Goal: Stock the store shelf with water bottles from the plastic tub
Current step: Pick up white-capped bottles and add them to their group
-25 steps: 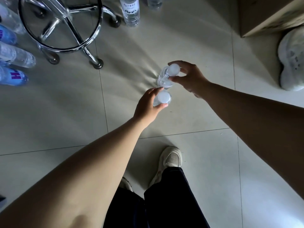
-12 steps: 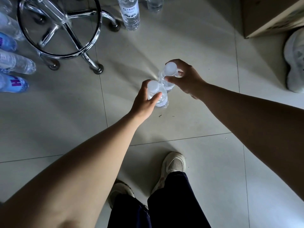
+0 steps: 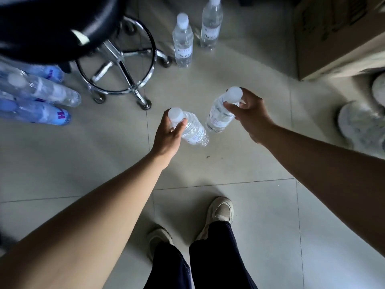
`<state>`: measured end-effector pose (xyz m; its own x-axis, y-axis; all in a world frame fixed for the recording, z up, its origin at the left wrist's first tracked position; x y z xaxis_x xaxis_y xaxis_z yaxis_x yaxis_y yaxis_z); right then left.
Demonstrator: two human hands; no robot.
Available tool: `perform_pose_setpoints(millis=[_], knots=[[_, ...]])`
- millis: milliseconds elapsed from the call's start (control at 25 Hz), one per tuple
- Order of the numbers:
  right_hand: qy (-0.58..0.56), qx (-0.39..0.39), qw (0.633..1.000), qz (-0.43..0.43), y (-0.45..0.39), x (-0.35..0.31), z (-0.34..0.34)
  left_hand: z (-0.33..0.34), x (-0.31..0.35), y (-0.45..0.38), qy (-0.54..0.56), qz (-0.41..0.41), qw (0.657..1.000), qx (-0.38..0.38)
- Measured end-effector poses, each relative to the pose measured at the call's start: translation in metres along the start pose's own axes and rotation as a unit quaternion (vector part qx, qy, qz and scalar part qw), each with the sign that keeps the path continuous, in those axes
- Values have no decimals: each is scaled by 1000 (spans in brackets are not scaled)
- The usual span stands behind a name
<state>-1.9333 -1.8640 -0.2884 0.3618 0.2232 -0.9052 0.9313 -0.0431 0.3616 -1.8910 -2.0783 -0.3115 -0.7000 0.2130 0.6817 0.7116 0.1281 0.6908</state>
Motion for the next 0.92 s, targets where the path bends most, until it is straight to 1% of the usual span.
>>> perform_pose_setpoints(millis=[160,280,400,480,680,800,920], knots=[[18,-26,999,-41,19,-102,-1,-42,68,51,-20,46,999,5],[12,-26,997,-75,41,-198,-5,-82,133,98,-21,93,995,17],[26,-32,992,-119,69,-306,-10,-130,206,163,-5,127,991,30],[21,-47,988,-147,91,-374,-11,-163,252,207,8,164,986,25],[0,-119,971,-206,167,-576,5,-265,383,331,-1,241,970,11],[23,-167,955,-244,210,-686,24,-319,454,393,-1,279,960,6],[49,-185,935,-297,249,-792,49,-383,521,453,50,317,946,45]])
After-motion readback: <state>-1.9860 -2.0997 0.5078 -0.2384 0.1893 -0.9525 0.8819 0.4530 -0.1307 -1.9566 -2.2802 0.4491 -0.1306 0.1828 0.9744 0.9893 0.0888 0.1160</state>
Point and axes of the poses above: each hand's wrist, its own y-axis away from the middle knuckle, its own z-axis out of the palm, x = y × z, the point moved 6 cm from there along -y, towards the middle knuckle, and after that the axes turned 9 degrees about -z, right-handed, at the moved point
